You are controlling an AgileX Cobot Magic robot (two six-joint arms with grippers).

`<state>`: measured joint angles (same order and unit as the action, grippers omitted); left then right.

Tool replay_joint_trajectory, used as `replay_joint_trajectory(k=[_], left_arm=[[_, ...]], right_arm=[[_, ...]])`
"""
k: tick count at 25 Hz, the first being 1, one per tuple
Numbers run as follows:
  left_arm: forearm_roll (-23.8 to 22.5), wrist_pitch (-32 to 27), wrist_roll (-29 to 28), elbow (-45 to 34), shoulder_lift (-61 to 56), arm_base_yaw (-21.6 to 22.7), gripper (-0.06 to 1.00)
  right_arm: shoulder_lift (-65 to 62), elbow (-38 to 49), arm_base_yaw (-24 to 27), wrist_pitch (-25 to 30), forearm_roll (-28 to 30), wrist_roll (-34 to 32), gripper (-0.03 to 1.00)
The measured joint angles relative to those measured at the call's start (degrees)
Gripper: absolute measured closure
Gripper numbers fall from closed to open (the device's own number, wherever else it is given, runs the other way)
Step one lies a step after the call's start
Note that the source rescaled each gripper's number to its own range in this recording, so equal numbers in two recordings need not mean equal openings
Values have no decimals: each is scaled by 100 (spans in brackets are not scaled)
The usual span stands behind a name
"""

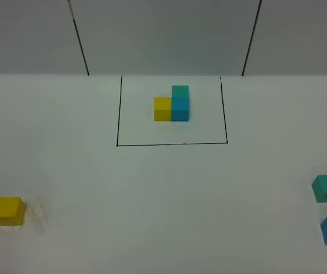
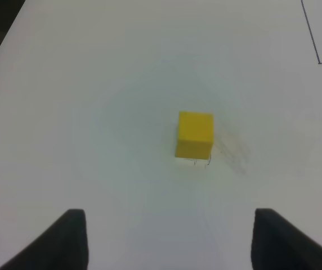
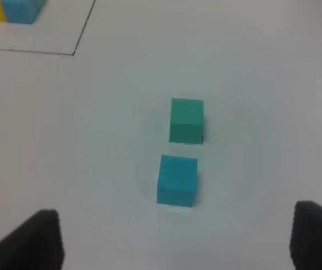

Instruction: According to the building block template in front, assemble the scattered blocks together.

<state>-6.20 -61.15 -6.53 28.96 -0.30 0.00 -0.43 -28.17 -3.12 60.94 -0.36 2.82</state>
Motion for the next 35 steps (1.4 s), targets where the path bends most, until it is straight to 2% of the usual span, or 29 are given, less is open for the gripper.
replay_joint_trajectory(k=[26, 28, 30, 35], left_arm=[[0, 0, -4, 0, 36, 0, 53], [0, 0, -4, 0, 204, 0, 49], [0, 0, -6, 34, 529, 0, 41], [0, 159, -246, 434, 1840, 0, 8]], right_arm=[[0, 0, 0, 0, 0, -8, 30], [0, 0, 0, 0, 0, -8, 30], [0, 0, 0, 0, 0, -8, 30], [0, 0, 0, 0, 0, -8, 30]])
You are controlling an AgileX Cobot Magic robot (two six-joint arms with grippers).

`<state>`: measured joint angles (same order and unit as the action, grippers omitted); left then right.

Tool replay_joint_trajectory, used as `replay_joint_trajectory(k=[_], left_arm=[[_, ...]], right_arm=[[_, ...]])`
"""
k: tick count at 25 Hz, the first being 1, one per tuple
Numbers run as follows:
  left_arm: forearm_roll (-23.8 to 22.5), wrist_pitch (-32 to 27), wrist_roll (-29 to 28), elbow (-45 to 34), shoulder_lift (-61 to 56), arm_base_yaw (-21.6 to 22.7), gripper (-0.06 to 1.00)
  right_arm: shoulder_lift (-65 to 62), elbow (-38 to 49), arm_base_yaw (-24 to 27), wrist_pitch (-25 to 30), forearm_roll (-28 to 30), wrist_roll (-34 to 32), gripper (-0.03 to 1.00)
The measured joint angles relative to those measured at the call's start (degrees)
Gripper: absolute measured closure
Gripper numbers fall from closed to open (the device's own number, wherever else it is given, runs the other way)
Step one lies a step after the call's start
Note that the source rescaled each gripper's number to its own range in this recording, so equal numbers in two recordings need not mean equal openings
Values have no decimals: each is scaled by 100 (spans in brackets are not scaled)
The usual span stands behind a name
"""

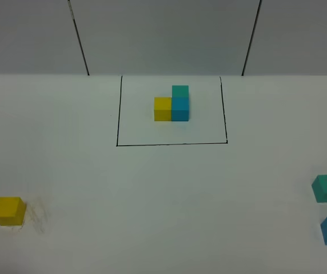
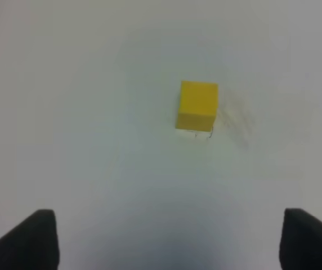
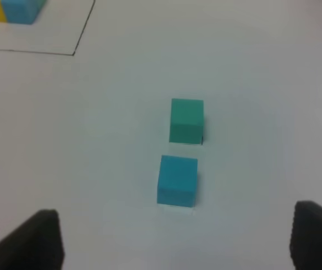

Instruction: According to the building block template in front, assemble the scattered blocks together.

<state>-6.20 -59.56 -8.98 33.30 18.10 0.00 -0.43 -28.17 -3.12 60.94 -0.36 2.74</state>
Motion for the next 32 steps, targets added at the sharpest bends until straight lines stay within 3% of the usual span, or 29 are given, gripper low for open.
replay_joint_trajectory(k=[3, 7, 16, 23, 32], left_arm=[[0, 18, -249, 403, 957, 0, 0], [-13, 106, -301, 890, 2286, 0, -1], [-131, 1232, -204, 1125, 4323, 0, 1], [17, 1959, -176, 1125, 5366, 0, 4], [480, 2386, 184, 1137, 6366, 0, 8]], right_arm=[[0, 0, 0, 0, 0, 0, 30], [0, 0, 0, 0, 0, -4, 30], [0, 0, 0, 0, 0, -4, 30], [0, 0, 0, 0, 0, -4, 30], [0, 0, 0, 0, 0, -1, 30]])
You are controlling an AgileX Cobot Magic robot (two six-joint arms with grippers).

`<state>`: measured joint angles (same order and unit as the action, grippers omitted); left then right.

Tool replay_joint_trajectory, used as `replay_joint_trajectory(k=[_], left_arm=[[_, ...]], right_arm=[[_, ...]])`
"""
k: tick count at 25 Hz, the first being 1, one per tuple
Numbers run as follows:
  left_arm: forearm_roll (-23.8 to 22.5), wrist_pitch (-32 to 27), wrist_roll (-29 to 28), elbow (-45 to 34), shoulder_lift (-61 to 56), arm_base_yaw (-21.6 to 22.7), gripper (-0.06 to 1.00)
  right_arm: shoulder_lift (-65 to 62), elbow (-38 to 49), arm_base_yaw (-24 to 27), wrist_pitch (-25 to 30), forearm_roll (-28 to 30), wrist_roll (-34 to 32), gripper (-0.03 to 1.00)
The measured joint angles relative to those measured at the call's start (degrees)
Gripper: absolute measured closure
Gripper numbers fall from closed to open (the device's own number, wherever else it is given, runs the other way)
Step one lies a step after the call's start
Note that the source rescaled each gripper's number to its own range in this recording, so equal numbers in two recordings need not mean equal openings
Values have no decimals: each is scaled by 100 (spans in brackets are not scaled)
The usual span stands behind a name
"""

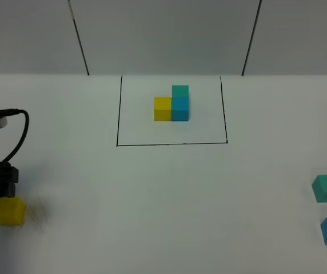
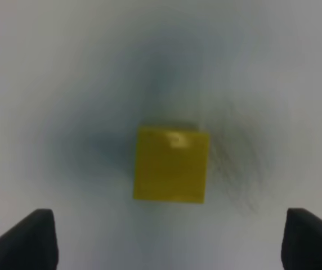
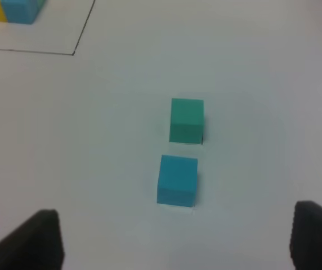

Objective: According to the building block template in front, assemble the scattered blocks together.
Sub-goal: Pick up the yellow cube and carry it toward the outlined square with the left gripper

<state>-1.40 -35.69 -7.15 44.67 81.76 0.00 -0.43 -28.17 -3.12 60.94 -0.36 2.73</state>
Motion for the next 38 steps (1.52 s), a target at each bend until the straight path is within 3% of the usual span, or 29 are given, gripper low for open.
replay_joint_trajectory(k=[12, 26, 31, 35, 38], left_arm=[[64, 556, 7, 7, 1217, 0, 12], [64, 957, 7, 11, 1778, 0, 20], [64, 1016, 7, 11, 1778, 0, 48], [69, 1086, 7, 11, 1778, 0, 91], [69, 1120, 7, 11, 1778, 0, 94]], right_arm=[[0, 0, 0, 0, 0, -5, 30], [0, 0, 0, 0, 0, -5, 30], [0, 0, 0, 0, 0, -5, 30], [0, 0, 0, 0, 0, -5, 30], [0, 0, 0, 0, 0, -5, 30]])
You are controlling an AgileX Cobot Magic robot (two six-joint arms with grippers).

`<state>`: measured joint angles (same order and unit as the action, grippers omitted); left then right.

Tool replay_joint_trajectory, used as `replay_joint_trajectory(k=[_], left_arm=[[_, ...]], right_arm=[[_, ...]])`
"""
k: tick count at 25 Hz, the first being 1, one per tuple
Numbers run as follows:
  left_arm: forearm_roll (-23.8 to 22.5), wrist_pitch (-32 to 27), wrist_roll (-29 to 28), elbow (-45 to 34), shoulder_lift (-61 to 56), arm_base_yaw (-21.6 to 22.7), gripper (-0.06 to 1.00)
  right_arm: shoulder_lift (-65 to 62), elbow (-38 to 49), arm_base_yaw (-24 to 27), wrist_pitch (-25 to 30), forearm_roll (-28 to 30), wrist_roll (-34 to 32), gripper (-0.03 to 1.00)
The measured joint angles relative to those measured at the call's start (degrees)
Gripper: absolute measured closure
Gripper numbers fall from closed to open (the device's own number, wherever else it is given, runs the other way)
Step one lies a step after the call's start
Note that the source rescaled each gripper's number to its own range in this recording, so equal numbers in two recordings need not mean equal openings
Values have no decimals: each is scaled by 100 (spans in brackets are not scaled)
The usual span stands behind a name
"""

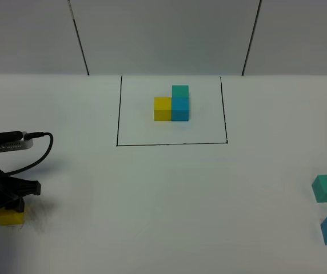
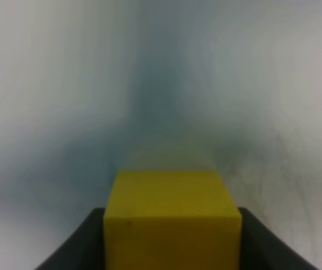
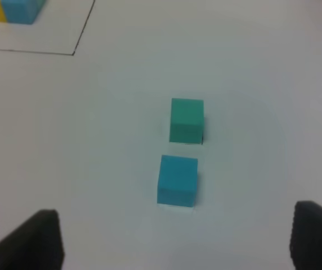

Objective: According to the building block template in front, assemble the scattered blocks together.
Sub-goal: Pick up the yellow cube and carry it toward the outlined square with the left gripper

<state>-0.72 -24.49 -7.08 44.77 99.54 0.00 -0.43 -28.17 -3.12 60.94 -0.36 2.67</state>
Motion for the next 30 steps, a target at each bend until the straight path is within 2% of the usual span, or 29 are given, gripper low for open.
replay_joint_trajectory(k=[5, 8, 10, 14, 18, 24, 28, 30], left_arm=[[-309, 138, 43, 0, 0, 0, 94], [-485, 143, 384, 7, 0, -29, 94], [-505, 143, 805, 19, 0, -163, 94], [-483, 115, 1991, 154, 5, -788, 94], [-138, -2, 3095, 541, 6, -1515, 94], [354, -847, 4858, 1630, 11, -2417, 94], [571, -1418, 5606, 2307, 105, -2822, 94], [615, -1715, 5791, 2589, 279, -3021, 94]], right_arm=[[0, 0, 0, 0, 0, 0, 30], [0, 0, 0, 0, 0, 0, 30], [0, 0, 0, 0, 0, 7, 30], [0, 0, 0, 0, 0, 7, 30], [0, 0, 0, 0, 0, 2, 30], [0, 0, 0, 0, -4, 2, 30], [0, 0, 0, 0, -4, 2, 30], [0, 0, 0, 0, -4, 2, 30]])
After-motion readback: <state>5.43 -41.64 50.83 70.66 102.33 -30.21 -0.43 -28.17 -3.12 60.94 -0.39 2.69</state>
